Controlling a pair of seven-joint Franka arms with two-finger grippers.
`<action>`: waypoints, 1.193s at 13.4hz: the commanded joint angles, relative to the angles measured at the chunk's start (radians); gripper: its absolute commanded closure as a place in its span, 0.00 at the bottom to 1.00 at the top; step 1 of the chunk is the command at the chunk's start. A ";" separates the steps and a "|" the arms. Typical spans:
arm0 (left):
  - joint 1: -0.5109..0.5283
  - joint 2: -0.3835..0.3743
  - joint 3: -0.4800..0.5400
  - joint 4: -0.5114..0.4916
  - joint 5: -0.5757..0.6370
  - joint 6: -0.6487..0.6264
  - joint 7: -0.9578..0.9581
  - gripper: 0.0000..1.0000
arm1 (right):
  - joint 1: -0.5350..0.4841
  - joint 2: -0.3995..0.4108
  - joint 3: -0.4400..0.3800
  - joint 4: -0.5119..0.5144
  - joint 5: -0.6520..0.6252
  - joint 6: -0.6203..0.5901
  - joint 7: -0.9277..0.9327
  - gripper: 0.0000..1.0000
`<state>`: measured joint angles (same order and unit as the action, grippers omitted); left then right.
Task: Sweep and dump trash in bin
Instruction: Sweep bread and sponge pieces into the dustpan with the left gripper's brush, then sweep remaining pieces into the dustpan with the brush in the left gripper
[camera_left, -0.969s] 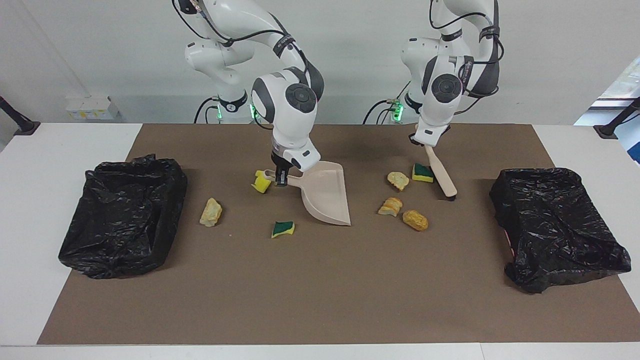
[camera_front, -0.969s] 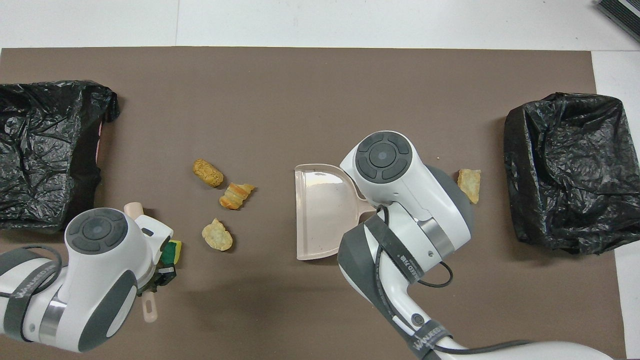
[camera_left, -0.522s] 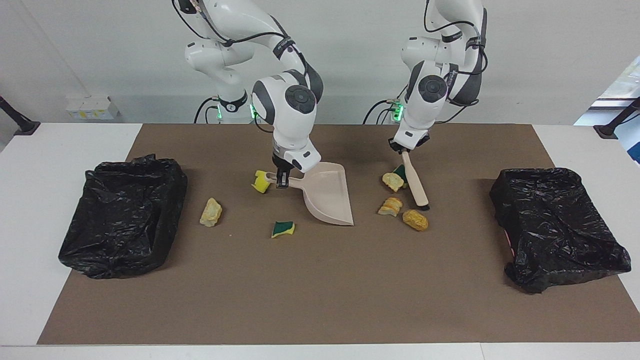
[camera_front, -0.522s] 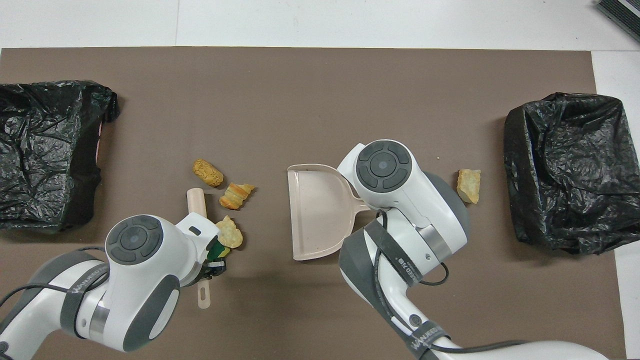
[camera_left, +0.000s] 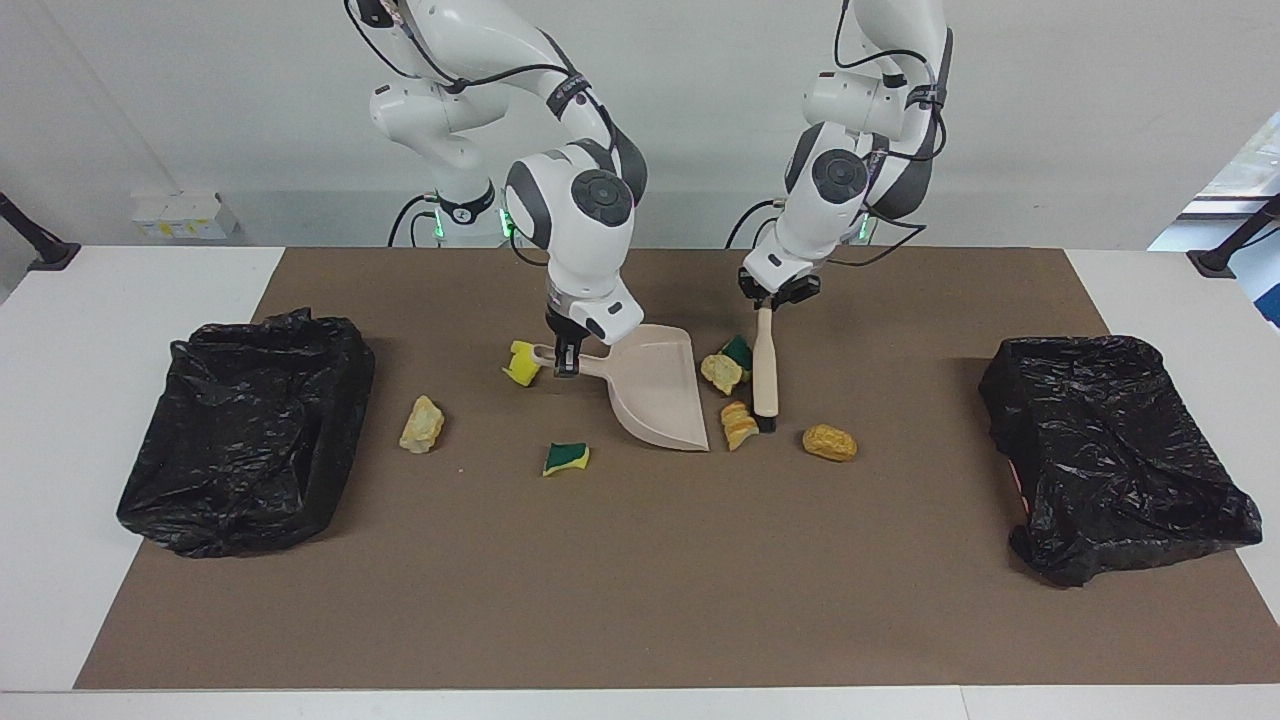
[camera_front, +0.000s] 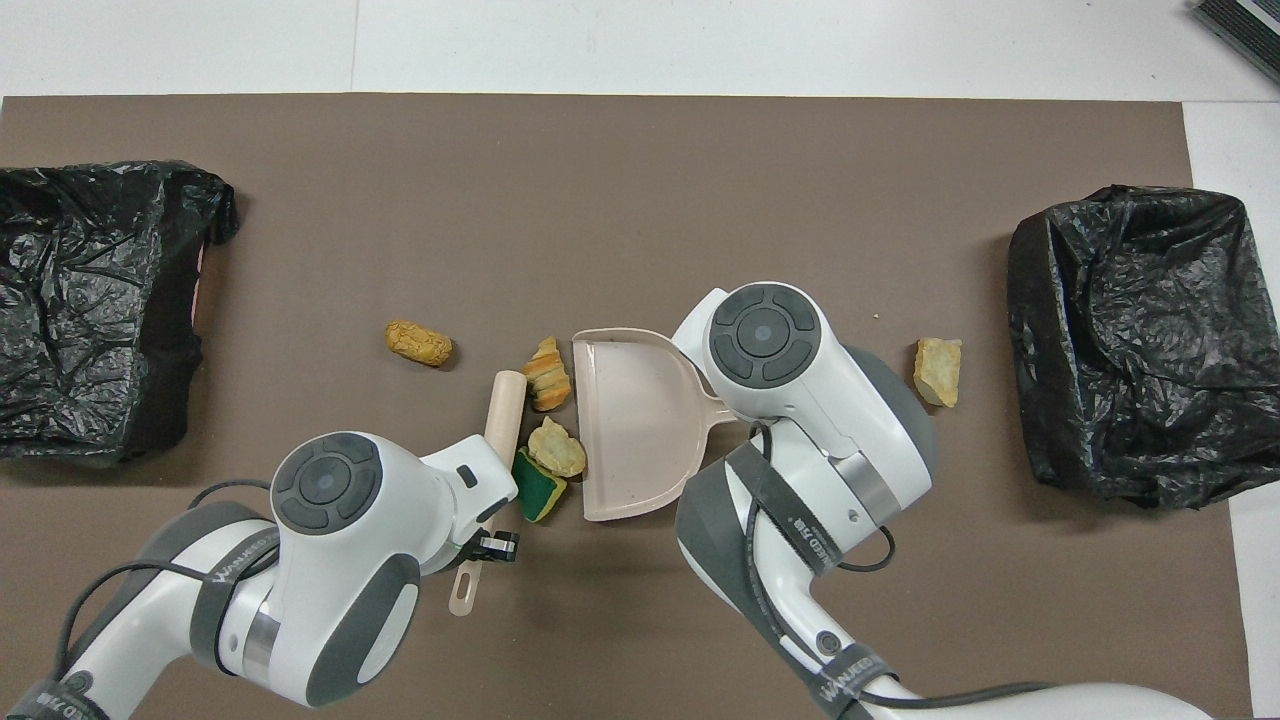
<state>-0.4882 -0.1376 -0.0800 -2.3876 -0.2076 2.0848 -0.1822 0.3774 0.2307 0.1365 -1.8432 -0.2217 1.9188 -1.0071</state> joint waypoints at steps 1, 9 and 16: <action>-0.064 0.012 0.008 0.018 -0.050 0.030 0.067 1.00 | 0.000 -0.025 0.006 -0.033 -0.010 0.025 -0.021 1.00; -0.112 0.063 0.015 0.223 -0.078 -0.096 -0.089 1.00 | -0.005 -0.025 0.006 -0.034 -0.010 0.026 -0.027 1.00; 0.034 0.052 0.022 0.240 0.034 -0.143 -0.263 1.00 | -0.006 -0.025 0.005 -0.034 -0.010 0.028 -0.027 1.00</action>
<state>-0.5116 -0.0819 -0.0529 -2.1628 -0.2257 1.9835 -0.4118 0.3776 0.2301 0.1365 -1.8460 -0.2217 1.9221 -1.0071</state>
